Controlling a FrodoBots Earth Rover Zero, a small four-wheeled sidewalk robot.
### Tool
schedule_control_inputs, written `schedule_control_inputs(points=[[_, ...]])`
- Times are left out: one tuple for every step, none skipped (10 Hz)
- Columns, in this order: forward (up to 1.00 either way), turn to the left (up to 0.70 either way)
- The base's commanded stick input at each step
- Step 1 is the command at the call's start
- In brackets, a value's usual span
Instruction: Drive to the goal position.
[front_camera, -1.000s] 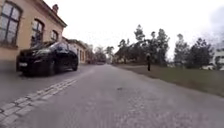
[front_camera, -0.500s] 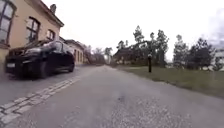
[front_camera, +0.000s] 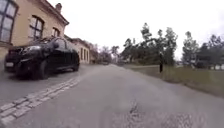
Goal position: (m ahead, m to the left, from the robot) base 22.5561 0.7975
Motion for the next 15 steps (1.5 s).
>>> schedule_control_inputs(points=[[1.00, 0.00], [1.00, 0.00], [1.00, 0.00], [1.00, 0.00], [1.00, 0.00], [1.00, 0.18], [1.00, 0.40], [1.00, 0.40], [1.00, 0.40], [1.00, 0.26], [1.00, 0.00], [1.00, 0.00], [1.00, 0.00], [1.00, 0.00], [1.00, 0.00]])
